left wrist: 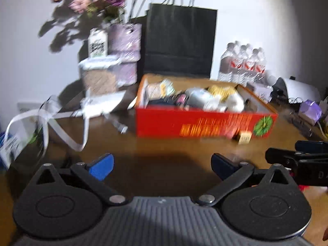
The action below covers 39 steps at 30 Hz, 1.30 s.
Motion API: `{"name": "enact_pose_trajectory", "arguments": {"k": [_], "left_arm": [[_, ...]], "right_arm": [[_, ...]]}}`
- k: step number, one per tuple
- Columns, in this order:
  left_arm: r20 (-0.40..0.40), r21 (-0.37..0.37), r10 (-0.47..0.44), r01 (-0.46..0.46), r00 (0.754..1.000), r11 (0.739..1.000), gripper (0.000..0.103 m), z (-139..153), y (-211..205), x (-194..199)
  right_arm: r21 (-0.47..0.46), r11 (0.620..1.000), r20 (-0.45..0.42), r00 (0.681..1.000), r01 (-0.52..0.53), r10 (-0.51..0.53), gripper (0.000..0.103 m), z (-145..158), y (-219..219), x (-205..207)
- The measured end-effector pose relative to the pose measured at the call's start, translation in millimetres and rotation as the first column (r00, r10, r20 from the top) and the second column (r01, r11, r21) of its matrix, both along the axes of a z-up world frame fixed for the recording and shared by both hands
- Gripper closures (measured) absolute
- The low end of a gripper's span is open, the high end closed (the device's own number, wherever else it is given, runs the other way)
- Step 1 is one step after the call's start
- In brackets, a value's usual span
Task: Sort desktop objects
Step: 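Withdraw both tools from the box back over the table, then grasp the red rose with the right tool while the left tool grasps a grey round lid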
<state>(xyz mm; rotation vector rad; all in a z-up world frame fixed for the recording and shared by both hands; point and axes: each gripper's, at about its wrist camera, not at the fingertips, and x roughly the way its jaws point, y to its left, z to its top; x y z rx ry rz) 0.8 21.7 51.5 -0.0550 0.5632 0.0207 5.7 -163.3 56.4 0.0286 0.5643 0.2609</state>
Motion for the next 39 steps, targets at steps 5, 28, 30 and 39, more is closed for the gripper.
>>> {"name": "enact_pose_trajectory", "arguments": {"k": [5, 28, 30, 39], "left_arm": [[0.024, -0.029, 0.003, -0.003, 1.000, 1.000, 0.000, -25.1, -0.9, -54.9], [-0.023, 0.037, -0.178, 0.179, 0.984, 0.983, 0.000, -43.2, -31.6, -44.8], [-0.018, 0.029, -0.206, 0.207, 0.978, 0.978, 0.000, -43.2, -30.3, -39.2], [-0.019, -0.109, -0.450, 0.445, 0.893, 0.889, 0.027, -40.2, -20.4, -6.5]], "right_arm": [[-0.016, 1.000, -0.003, 1.000, -0.005, 0.005, 0.014, -25.1, -5.6, -51.8], [0.022, 0.997, -0.122, 0.990, 0.078, -0.075, 0.068, -46.2, -67.3, 23.1], [0.140, 0.990, -0.156, 0.987, -0.005, 0.027, 0.069, -41.3, -73.8, 25.4], [0.415, 0.862, -0.155, 0.911, -0.290, 0.381, 0.070, -18.1, -65.8, 17.5]]}}
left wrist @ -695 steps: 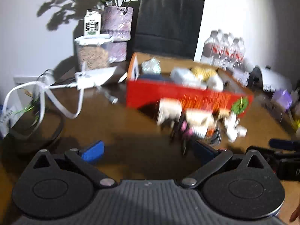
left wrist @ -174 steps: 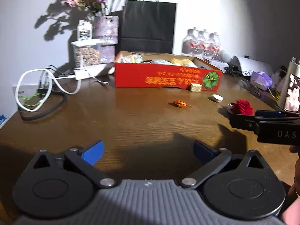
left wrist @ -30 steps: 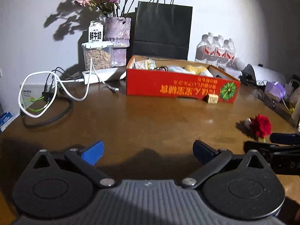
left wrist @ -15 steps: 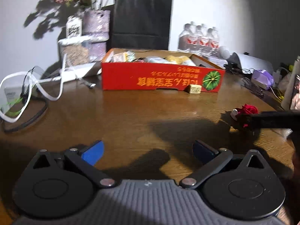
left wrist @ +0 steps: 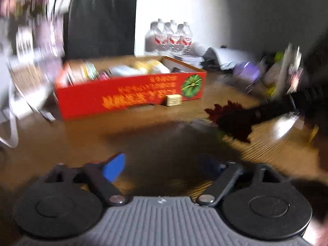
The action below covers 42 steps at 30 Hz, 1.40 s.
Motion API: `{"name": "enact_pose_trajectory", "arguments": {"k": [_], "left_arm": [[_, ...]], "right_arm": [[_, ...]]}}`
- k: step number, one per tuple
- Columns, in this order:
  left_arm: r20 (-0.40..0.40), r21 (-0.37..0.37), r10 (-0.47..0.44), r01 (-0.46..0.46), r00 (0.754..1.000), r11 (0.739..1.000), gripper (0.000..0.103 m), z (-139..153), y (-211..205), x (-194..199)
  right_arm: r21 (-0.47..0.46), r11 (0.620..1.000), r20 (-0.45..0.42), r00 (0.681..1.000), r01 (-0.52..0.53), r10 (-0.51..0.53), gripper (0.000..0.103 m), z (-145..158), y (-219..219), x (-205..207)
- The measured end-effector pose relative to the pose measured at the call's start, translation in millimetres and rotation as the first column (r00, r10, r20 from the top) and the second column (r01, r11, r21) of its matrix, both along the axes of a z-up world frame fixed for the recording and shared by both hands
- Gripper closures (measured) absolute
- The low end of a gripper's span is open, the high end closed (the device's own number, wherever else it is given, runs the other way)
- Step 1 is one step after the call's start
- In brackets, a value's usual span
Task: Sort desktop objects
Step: 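Grasp the red rose with the right tool while the left tool grasps a grey round lid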
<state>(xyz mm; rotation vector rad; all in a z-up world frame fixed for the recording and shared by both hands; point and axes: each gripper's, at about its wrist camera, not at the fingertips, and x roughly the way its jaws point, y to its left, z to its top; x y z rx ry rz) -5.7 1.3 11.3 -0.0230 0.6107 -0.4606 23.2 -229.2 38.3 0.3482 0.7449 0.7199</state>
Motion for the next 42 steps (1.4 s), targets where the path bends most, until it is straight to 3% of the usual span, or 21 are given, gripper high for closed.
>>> {"name": "enact_pose_trajectory", "arguments": {"k": [2, 6, 8, 9, 10, 12, 13, 16, 18, 21, 24, 26, 28, 30, 32, 33, 35, 36, 39, 42], "left_arm": [[-0.074, -0.128, -0.007, -0.003, 0.997, 0.992, 0.029, 0.8, 20.1, 8.4], [-0.169, -0.239, 0.060, -0.100, 0.984, 0.966, 0.034, -1.6, 42.4, 20.9], [-0.242, -0.314, 0.050, -0.127, 0.969, 0.941, 0.047, -6.0, 46.3, 29.7], [-0.290, -0.352, 0.035, -0.140, 0.956, 0.925, 0.054, -9.9, 48.3, 34.1], [-0.329, -0.395, 0.016, -0.153, 0.944, 0.906, 0.067, -15.0, 50.3, 38.2], [-0.397, -0.500, -0.024, -0.194, 0.918, 0.844, 0.089, -25.9, 57.8, 44.6], [-0.419, -0.541, -0.025, -0.228, 0.907, 0.809, 0.090, -31.0, 61.3, 45.8], [-0.439, -0.602, -0.023, -0.275, 0.898, 0.749, 0.092, -39.6, 69.7, 43.5], [-0.425, -0.609, 0.022, -0.304, 0.905, 0.732, 0.093, -37.3, 75.4, 37.8], [-0.340, -0.473, 0.179, -0.332, 0.923, 0.816, 0.093, -18.3, 77.5, 26.6], [-0.271, -0.394, 0.219, -0.315, 0.937, 0.864, 0.093, -3.8, 75.0, 12.8], [-0.221, -0.253, 0.264, -0.317, 0.939, 0.914, 0.092, 2.8, 64.4, 4.0], [-0.192, -0.158, 0.276, -0.308, 0.942, 0.938, 0.093, 3.1, 55.6, -1.0], [-0.166, -0.102, 0.272, -0.291, 0.948, 0.951, 0.088, 1.1, 48.0, -4.5], [-0.103, -0.021, 0.290, -0.294, 0.951, 0.956, 0.056, -1.0, 38.5, -11.4], [-0.070, 0.012, 0.293, -0.293, 0.954, 0.956, 0.049, -1.2, 36.1, -17.6], [-0.013, 0.049, 0.259, -0.258, 0.966, 0.965, 0.025, -1.1, 32.3, -31.4], [0.004, 0.058, 0.233, -0.233, 0.972, 0.971, 0.021, -1.7, 31.5, -37.5], [0.020, 0.056, 0.161, -0.162, 0.987, 0.985, 0.019, -3.9, 26.2, -50.7], [0.029, 0.085, 0.121, -0.123, 0.992, 0.989, 0.018, -4.0, 15.3, -48.9]], "right_arm": [[-0.043, 0.999, 0.018, 1.000, 0.005, -0.004, 0.070, 1.6, 8.1, -5.2], [-0.132, 0.990, 0.056, 0.997, -0.039, 0.046, 0.070, -7.4, 32.7, -16.7], [-0.142, 0.989, 0.083, 0.995, -0.046, 0.058, 0.070, -7.9, 42.0, -23.2], [-0.148, 0.988, 0.102, 0.993, -0.039, 0.054, 0.070, -7.7, 46.5, -25.9], [-0.159, 0.987, 0.117, 0.992, -0.031, 0.050, 0.070, -7.7, 50.1, -28.5], [-0.189, 0.982, 0.131, 0.990, -0.020, 0.046, 0.070, -9.5, 57.5, -29.6], [-0.193, 0.981, 0.135, 0.990, -0.018, 0.045, 0.070, -10.2, 58.3, -31.1], [-0.190, 0.982, 0.138, 0.990, -0.017, 0.044, 0.070, -10.3, 57.8, -36.0], [-0.199, 0.980, 0.131, 0.991, -0.006, 0.033, 0.071, -11.4, 60.0, -37.1], [-0.340, 0.934, 0.161, 0.986, 0.105, -0.052, 0.071, -16.2, 69.2, -40.2], [-0.379, 0.909, 0.163, 0.980, 0.171, -0.117, 0.071, -20.5, 64.8, -37.9], [-0.399, 0.895, 0.165, 0.976, 0.201, -0.146, 0.070, -21.9, 62.8, -37.9], [-0.408, 0.888, 0.171, 0.973, 0.211, -0.153, 0.069, -24.0, 62.4, -38.7], [-0.403, 0.889, 0.178, 0.972, 0.216, -0.156, 0.066, -26.2, 61.7, -39.5], [-0.402, 0.887, 0.187, 0.968, 0.228, -0.164, 0.063, -27.1, 60.2, -40.4], [-0.405, 0.883, 0.196, 0.966, 0.236, -0.168, 0.061, -27.3, 59.3, -40.4], [-0.422, 0.877, 0.201, 0.967, 0.232, -0.159, 0.056, -28.0, 60.4, -39.6], [-0.427, 0.875, 0.195, 0.968, 0.226, -0.155, 0.046, -28.9, 60.3, -38.9], [-0.418, 0.879, 0.207, 0.966, 0.230, -0.154, 0.034, -28.7, 57.6, -44.1], [-0.401, 0.881, 0.210, 0.961, 0.250, -0.177, 0.027, -29.2, 51.2, -47.9]]}}
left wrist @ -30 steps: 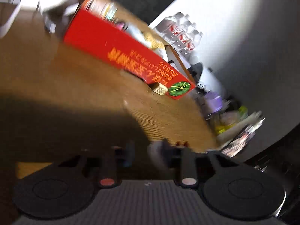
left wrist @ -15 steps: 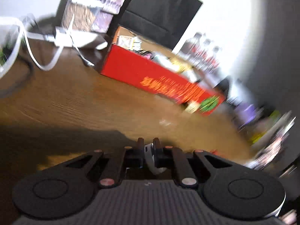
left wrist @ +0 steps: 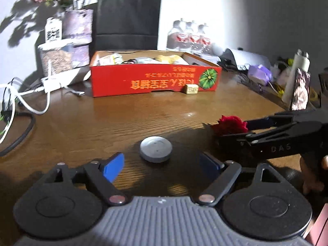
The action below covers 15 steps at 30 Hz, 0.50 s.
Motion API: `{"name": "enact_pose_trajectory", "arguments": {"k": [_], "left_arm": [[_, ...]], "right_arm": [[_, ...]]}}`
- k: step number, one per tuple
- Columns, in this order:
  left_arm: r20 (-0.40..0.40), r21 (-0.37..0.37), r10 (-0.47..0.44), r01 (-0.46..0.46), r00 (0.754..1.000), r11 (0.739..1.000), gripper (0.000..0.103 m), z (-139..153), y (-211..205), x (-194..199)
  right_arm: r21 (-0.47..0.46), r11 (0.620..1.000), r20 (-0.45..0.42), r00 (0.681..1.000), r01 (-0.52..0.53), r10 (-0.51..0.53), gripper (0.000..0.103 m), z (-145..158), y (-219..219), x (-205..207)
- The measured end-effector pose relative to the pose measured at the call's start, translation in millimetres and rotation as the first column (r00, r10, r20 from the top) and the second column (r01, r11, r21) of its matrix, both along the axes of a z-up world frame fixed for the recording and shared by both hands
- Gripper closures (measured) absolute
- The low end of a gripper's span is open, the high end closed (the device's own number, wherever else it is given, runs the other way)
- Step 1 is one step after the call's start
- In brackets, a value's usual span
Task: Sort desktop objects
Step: 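Grasp the red rose with the right tool while the left tool grasps a grey round lid, then carry the rose and grey lid over the cardboard box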
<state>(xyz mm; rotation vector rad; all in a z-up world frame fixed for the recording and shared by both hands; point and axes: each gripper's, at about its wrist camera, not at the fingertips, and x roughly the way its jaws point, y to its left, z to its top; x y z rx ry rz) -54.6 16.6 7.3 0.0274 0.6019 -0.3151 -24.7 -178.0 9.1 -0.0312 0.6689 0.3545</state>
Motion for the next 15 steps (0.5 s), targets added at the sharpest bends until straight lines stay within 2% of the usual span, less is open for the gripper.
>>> {"name": "enact_pose_trajectory", "arguments": {"k": [3, 5, 6, 7, 8, 9, 10, 15], "left_arm": [[-0.025, 0.008, 0.020, -0.020, 0.999, 1.000, 0.018, -2.0, -6.7, 14.7], [-0.058, -0.007, 0.055, -0.056, 0.997, 0.998, 0.022, -4.4, -5.0, 27.0], [-0.070, -0.025, 0.065, -0.067, 0.995, 0.997, 0.023, -5.2, -3.1, 32.1], [-0.077, -0.038, 0.067, -0.071, 0.995, 0.997, 0.028, -5.9, -2.0, 35.3], [-0.071, -0.033, 0.068, -0.070, 0.995, 0.997, 0.045, -5.8, -2.2, 35.8], [-0.062, -0.015, 0.063, -0.064, 0.996, 0.998, 0.057, -6.0, -3.9, 35.7], [-0.055, 0.000, 0.064, -0.064, 0.996, 0.998, 0.063, -5.6, -5.5, 34.8], [-0.062, -0.045, 0.073, -0.076, 0.995, 0.996, 0.063, -0.7, -1.4, 23.3]], "right_arm": [[0.007, 1.000, -0.008, 1.000, 0.008, -0.008, 0.028, -0.7, -0.8, 3.8], [-0.002, 1.000, -0.007, 1.000, 0.001, -0.001, 0.030, -1.2, 2.6, 6.0], [-0.007, 1.000, -0.005, 1.000, -0.007, 0.007, 0.035, -1.9, 4.5, 6.6], [-0.014, 1.000, -0.005, 1.000, -0.016, 0.015, 0.042, -2.7, 7.2, 7.3], [-0.025, 0.999, 0.000, 1.000, -0.019, 0.019, 0.054, -3.2, 10.5, 7.6], [-0.041, 0.999, 0.008, 1.000, -0.015, 0.015, 0.063, -3.6, 13.6, 7.2], [-0.051, 0.999, 0.011, 1.000, -0.014, 0.014, 0.065, -3.4, 16.0, 6.9], [-0.012, 0.999, 0.024, 0.999, -0.040, 0.041, 0.066, 7.6, 15.4, -3.2]]}}
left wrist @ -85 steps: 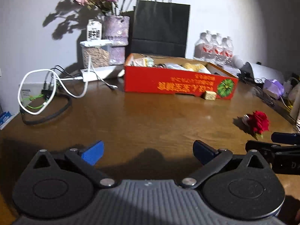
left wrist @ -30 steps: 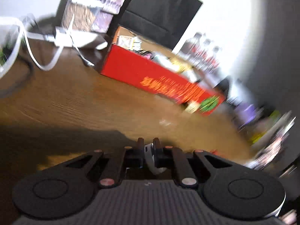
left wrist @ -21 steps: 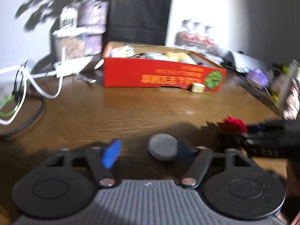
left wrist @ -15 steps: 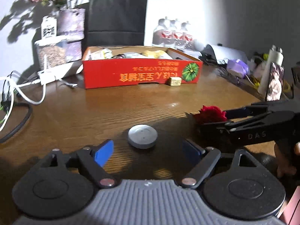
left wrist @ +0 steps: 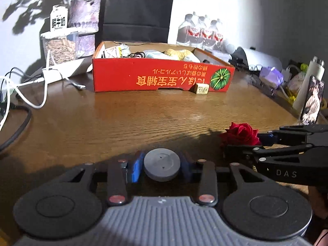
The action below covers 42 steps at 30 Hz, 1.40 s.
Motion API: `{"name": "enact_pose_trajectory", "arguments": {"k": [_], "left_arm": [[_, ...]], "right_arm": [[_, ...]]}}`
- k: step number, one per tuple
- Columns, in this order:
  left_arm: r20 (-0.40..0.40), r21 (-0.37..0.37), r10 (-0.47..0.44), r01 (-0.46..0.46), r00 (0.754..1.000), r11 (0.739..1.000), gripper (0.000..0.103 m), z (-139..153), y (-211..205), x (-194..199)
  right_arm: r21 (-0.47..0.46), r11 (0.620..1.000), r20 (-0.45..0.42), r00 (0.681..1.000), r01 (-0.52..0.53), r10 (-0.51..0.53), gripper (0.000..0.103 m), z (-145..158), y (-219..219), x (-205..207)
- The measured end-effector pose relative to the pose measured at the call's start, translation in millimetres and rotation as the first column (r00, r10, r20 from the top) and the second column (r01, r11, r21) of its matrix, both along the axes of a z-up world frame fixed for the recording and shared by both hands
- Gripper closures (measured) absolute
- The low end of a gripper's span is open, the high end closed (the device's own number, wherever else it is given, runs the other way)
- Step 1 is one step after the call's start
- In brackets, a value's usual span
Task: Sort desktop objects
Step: 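Carry the rose and grey lid over the cardboard box, then lower both items into the box and open both tools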
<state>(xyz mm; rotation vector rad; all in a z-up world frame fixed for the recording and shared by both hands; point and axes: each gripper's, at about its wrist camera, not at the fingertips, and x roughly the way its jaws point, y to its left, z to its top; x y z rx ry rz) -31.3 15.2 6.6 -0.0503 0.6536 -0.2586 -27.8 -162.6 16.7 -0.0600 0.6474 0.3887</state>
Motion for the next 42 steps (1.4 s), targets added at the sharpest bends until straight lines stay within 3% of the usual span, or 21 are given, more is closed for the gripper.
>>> {"name": "enact_pose_trajectory", "arguments": {"k": [5, 8, 11, 16, 21, 25, 28, 31, 33, 36, 39, 42], "left_arm": [[0.090, -0.037, -0.002, 0.006, 0.996, 0.999, 0.063, 33.2, 7.8, -5.3], [0.140, -0.045, -0.016, 0.023, 0.990, 0.999, 0.063, 61.9, 10.5, 21.8], [0.179, -0.034, -0.057, 0.065, 0.982, 0.997, 0.063, 91.0, 7.8, 71.6], [0.120, 0.030, -0.093, 0.090, 0.988, 0.995, 0.063, 101.5, -11.2, 173.9], [-0.015, 0.106, -0.082, 0.083, 0.997, 0.991, 0.063, 75.1, -30.7, 255.6], [-0.071, 0.148, -0.083, 0.093, 0.994, 0.985, 0.061, 50.5, -35.0, 282.2], [-0.061, 0.180, -0.096, 0.105, 0.994, 0.978, 0.044, 40.5, -36.5, 282.9], [-0.074, 0.157, -0.087, 0.098, 0.993, 0.983, 0.042, 43.4, -31.1, 286.4], [-0.067, 0.127, -0.079, 0.087, 0.995, 0.988, 0.040, 54.9, -25.3, 286.0], [-0.044, 0.118, -0.040, 0.045, 0.998, 0.992, 0.023, 75.9, -18.3, 288.2], [-0.047, 0.120, 0.000, 0.006, 0.999, 0.993, 0.022, 93.7, -13.5, 287.1], [-0.039, 0.129, 0.033, -0.028, 0.999, 0.991, 0.010, 108.5, -12.0, 276.6]], "right_arm": [[0.081, 0.997, 0.083, 0.996, 0.020, -0.027, 0.066, 39.1, -17.2, 0.0], [0.082, 0.994, 0.151, 0.985, 0.068, -0.080, 0.065, 70.9, -28.8, 29.9], [0.073, 0.989, 0.157, 0.977, 0.132, -0.142, 0.065, 94.5, -39.2, 79.2], [0.107, 0.972, 0.030, 0.976, 0.211, -0.216, 0.065, 107.4, -53.0, 181.1], [-0.013, 0.962, -0.113, 0.956, 0.272, -0.272, 0.065, 81.7, -50.0, 265.0], [-0.111, 0.961, -0.197, 0.942, 0.253, -0.271, 0.059, 51.4, -42.6, 300.0], [-0.138, 0.958, -0.188, 0.943, 0.251, -0.274, 0.054, 43.4, -37.2, 303.9], [-0.137, 0.956, -0.142, 0.950, 0.258, -0.277, 0.045, 51.2, -31.7, 296.9], [-0.152, 0.955, -0.115, 0.955, 0.256, -0.274, 0.040, 60.8, -28.8, 295.8], [-0.161, 0.955, -0.075, 0.962, 0.248, -0.263, 0.033, 80.1, -26.4, 293.7], [-0.150, 0.957, -0.053, 0.965, 0.248, -0.258, 0.027, 99.6, -25.3, 289.9], [-0.108, 0.965, -0.053, 0.967, 0.241, -0.248, 0.023, 113.4, -27.6, 278.0]]}}
